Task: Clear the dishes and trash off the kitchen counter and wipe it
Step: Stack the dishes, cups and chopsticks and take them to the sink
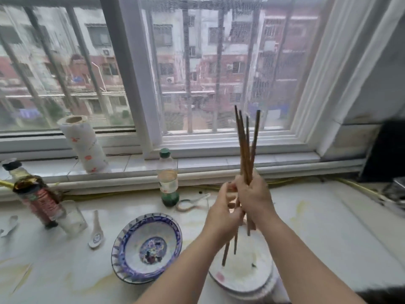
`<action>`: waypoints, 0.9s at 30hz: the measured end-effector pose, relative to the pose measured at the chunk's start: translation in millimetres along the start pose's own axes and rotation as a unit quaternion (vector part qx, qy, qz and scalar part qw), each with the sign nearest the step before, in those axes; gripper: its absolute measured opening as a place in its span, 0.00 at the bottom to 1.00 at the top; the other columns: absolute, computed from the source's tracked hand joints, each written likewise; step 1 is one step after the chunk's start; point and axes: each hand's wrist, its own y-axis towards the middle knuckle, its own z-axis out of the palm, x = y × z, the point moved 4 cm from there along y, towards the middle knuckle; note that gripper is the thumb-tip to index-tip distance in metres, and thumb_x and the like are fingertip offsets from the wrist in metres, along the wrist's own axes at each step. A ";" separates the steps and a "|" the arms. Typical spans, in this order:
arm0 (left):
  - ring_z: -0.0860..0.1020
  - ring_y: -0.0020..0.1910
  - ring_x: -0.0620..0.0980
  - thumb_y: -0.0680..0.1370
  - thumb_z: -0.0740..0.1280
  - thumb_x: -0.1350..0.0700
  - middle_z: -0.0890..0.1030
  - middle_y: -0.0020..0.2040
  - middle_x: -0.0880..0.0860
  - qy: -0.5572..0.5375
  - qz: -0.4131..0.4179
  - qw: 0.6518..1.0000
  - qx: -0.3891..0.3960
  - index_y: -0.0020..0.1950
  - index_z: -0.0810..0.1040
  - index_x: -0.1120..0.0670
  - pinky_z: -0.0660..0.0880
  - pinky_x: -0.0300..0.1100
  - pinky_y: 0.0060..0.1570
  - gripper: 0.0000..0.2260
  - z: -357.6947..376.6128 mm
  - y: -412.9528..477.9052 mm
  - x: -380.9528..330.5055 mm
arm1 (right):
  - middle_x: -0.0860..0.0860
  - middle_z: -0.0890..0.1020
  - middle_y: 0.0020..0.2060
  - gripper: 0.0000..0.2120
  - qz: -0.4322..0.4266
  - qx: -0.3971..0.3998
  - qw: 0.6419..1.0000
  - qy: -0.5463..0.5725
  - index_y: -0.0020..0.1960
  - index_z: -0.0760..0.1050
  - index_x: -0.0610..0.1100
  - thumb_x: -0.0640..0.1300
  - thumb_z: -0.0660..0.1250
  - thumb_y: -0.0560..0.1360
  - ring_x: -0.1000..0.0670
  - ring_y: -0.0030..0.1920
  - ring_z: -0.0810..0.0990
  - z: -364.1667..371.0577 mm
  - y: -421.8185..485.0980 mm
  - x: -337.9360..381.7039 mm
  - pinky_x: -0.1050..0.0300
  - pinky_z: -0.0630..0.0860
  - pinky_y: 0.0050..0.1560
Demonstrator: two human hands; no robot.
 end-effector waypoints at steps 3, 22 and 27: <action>0.74 0.61 0.47 0.76 0.68 0.52 0.74 0.64 0.50 0.008 -0.037 0.998 -0.040 0.74 0.62 0.46 0.73 0.44 0.60 0.27 15.3 -4.5 10.4 | 0.50 0.80 0.34 0.08 -0.027 -0.108 0.994 0.015 0.49 0.73 0.43 0.46 0.58 0.80 0.49 0.37 0.81 -52.0 4.3 -19.1 0.50 0.78 0.42; 0.61 0.74 0.56 0.80 0.57 0.57 0.53 0.78 0.53 0.180 -0.257 0.948 -0.062 0.78 0.46 0.55 0.64 0.52 0.70 0.30 27.2 -41.3 109.3 | 0.39 0.78 0.37 0.05 0.072 -0.158 0.984 -0.044 0.49 0.66 0.42 0.43 0.60 0.79 0.39 0.38 0.75 -84.9 -32.2 -144.0 0.52 0.69 0.41; 0.61 0.73 0.56 0.80 0.57 0.56 0.57 0.76 0.54 0.183 -0.263 0.944 -0.071 0.77 0.51 0.55 0.65 0.53 0.70 0.28 28.3 -40.8 109.8 | 0.41 0.77 0.35 0.05 0.111 -0.104 0.986 -0.067 0.48 0.67 0.41 0.42 0.60 0.79 0.38 0.39 0.77 -80.4 -39.0 -158.3 0.51 0.72 0.40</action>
